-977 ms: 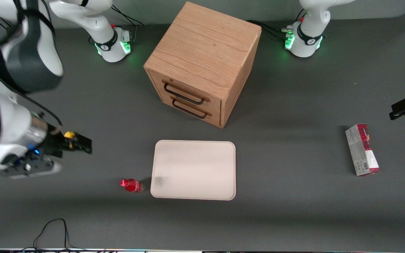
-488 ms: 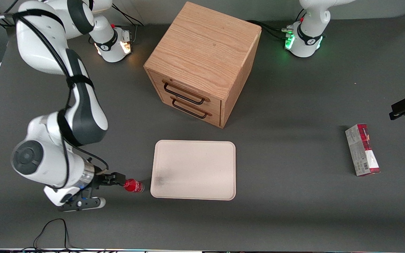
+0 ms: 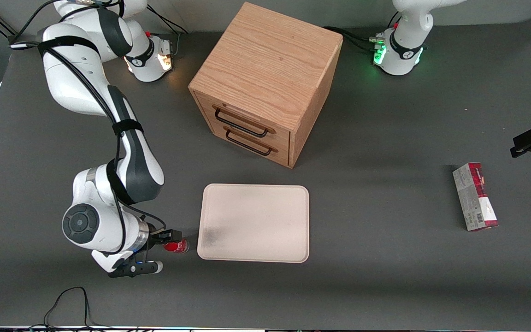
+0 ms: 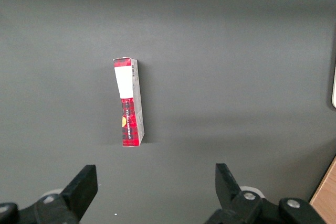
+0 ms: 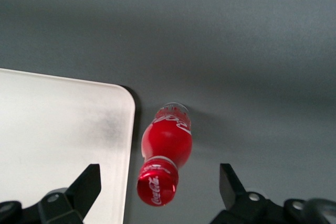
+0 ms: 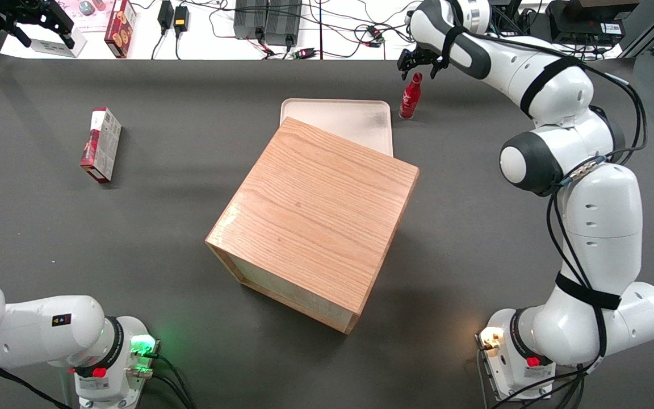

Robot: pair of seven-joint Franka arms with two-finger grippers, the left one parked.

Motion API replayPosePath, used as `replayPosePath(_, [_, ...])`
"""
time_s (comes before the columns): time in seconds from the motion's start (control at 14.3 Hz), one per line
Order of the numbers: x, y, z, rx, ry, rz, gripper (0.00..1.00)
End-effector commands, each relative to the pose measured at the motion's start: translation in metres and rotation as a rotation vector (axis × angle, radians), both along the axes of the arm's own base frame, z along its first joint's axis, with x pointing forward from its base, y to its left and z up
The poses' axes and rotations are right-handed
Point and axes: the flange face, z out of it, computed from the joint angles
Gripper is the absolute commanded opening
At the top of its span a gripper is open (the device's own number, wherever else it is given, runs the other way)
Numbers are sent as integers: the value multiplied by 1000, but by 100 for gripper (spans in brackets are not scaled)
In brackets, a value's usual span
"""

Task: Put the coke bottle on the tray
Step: 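Close the right gripper around the red bottle's body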

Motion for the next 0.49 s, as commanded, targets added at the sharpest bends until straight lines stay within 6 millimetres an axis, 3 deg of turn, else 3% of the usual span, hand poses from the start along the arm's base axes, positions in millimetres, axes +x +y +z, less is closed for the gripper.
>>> replayPosePath(0.0, [-7, 2, -9, -23, 24, -21, 100])
replayPosePath(0.28, [-6, 2, -11, -22, 18, -21, 91])
replayPosePath(0.42, [-4, 3, -11, -16, -2, -20, 71])
